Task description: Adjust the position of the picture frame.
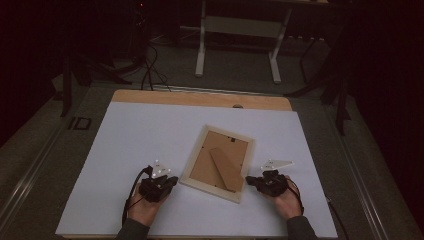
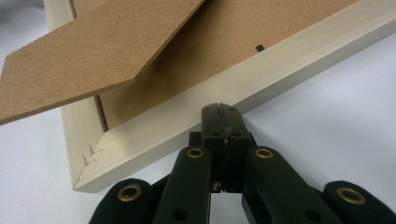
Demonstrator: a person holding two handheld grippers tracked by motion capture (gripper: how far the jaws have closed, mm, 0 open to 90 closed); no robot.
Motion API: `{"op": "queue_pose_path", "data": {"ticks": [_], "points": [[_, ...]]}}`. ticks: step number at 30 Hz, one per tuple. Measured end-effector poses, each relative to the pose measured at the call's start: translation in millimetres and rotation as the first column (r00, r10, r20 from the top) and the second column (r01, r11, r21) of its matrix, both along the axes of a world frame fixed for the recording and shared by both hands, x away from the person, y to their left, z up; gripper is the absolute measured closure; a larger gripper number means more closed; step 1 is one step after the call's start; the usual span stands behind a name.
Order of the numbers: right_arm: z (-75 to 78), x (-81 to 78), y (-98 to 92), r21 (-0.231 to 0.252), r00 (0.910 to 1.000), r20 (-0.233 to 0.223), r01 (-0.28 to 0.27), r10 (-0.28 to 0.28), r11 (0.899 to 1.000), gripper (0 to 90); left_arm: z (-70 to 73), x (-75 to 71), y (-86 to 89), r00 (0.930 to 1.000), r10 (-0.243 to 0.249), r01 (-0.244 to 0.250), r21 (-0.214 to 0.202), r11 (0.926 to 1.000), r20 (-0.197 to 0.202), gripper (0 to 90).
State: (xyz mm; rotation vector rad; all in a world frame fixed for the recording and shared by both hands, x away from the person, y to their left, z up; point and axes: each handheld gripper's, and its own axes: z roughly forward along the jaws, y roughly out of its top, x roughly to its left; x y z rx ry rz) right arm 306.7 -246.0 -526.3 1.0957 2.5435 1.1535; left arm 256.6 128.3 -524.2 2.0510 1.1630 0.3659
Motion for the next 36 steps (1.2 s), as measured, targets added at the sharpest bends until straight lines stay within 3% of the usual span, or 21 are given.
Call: {"op": "queue_pose_path", "data": {"ticks": [24,30,36], "points": [[0.2,-0.7,34.2,-0.016,0.9952,0.007,-0.098,0.098,0.995,90.0,-9.1,1.2,-10.1,0.9998,-0.014,0.015,0.054,0.9984,-0.017,89.9],[0.8,-1.3,49.5,-0.021,0.9897,0.007,-0.143,0.143,0.99,90.0,-7.1,4.6,-0.5,0.9996,0.024,-0.023,0.056,0.9982,-0.012,89.6],[7.2,6.4,62.8,-0.073,0.9816,0.038,-0.184,0.187,0.98,90.0,-8.1,8.2,3.8,0.9987,0.05,-0.049,0.059,0.9971,-0.015,89.7]]}}
